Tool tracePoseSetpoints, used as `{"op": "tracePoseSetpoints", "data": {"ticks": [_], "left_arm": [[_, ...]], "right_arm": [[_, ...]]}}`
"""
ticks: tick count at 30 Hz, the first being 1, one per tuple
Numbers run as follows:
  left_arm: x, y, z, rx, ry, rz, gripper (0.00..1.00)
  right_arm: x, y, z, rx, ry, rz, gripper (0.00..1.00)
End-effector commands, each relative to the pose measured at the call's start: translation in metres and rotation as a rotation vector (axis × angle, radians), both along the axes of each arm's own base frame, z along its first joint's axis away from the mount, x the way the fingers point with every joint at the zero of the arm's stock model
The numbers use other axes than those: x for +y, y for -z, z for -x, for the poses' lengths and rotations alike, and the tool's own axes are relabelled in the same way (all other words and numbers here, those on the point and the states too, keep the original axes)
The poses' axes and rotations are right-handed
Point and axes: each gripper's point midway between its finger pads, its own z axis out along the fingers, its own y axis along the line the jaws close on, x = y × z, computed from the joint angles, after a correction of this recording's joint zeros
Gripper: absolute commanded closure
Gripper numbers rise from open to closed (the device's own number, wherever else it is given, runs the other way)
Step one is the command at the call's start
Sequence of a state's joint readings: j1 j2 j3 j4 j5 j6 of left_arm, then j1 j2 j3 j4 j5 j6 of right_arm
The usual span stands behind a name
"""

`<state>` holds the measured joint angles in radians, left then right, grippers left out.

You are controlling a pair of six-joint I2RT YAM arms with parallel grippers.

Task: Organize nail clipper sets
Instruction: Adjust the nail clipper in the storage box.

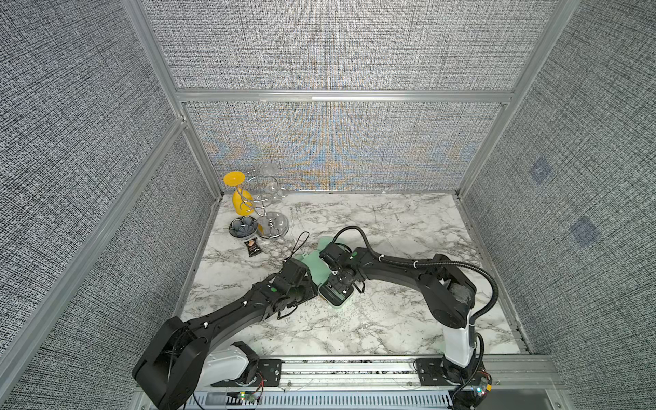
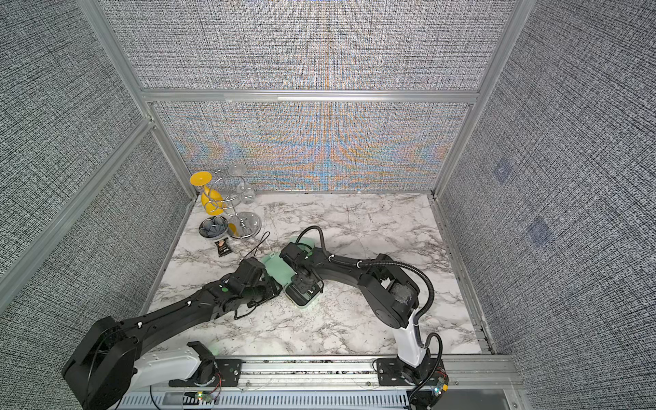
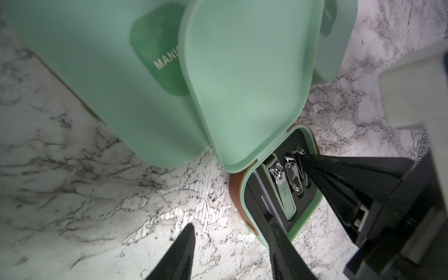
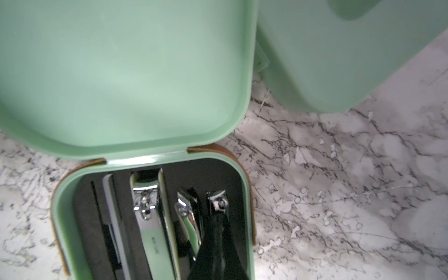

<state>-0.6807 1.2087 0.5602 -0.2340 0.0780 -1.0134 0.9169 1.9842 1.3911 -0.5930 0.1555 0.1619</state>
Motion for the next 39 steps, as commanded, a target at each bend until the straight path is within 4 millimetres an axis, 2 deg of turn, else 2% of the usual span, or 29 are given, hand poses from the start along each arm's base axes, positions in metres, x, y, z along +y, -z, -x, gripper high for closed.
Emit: {"op": "tracePoseSetpoints", "data": {"ticks": [1,12,24,27,29,34,39], "left_arm": [[0.002,0.000,-0.001,-0.008,-0.004,-0.011,0.48],[0.001,0.002,-0.001,-0.003,-0.002,-0.008,0.49],[0.003,0.000,0.000,-0.008,-0.004,-0.007,0.48],[0.002,0.001,0.000,-0.008,-0.002,-0.007,0.49],[0.002,0.000,0.000,-0.008,-0.003,-0.007,0.48],[0.001,0.001,0.000,-0.008,-0.002,-0.003,0.49],[0.002,0.003,-0.001,-0.007,-0.006,-0.005,0.49]], "right_arm": [[-0.001,0.008,0.007,0.036,0.007,-0.002,1.00],[0.003,0.007,0.017,0.062,0.005,-0.031,1.00],[0.000,0.024,0.023,0.093,0.015,0.004,1.00],[-0.004,0.019,0.021,0.076,0.020,0.013,1.00],[-0.006,0.008,0.019,0.058,0.021,0.007,1.00],[-0.007,-0.019,0.015,0.021,0.013,-0.019,0.91],[0.001,-0.022,0.020,0.050,-0.005,-0.059,0.84]]}}
